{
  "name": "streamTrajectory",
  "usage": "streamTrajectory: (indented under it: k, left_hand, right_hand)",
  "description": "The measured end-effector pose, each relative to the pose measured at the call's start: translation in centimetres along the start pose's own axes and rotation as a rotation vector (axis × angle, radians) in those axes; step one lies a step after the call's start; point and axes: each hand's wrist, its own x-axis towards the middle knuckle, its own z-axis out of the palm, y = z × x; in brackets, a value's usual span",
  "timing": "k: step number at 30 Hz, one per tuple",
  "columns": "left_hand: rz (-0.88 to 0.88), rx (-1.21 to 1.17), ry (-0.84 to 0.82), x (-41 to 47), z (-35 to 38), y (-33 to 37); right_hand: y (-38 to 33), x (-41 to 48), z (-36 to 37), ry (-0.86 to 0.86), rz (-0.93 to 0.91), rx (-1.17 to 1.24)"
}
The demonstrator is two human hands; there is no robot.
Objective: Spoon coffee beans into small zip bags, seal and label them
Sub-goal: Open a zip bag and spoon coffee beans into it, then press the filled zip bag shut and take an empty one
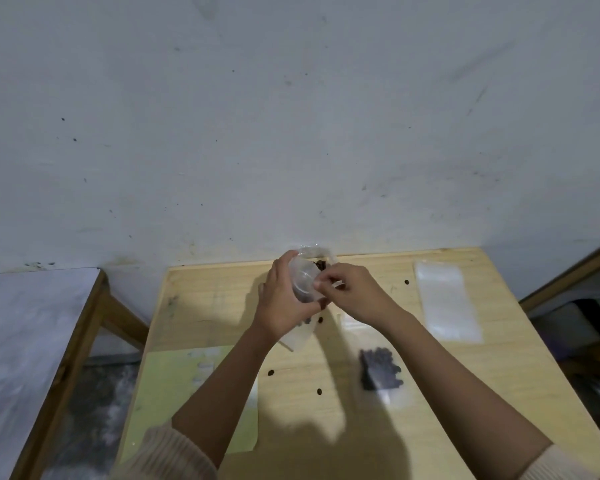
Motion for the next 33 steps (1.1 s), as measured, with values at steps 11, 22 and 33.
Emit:
streamTrajectory:
  k: [11,22,33]
  left_hand:
    - [0.042,-0.418,0.148,0.5,-2.7,3.1]
    - [0.097,-0.490,0.178,1.9,-3.7,6.6]
    - [0.094,-0.444,0.125,1.5,-3.1,6.7]
  right_hand:
    - [-0.9,-0.1,-3.5,0.343,-0.038,0.091]
    - [-2.8,-0.2,-5.1,0.395,-0.164,0.083]
    - [-2.5,0.2,-4.2,0.252,-0.075,-0.116]
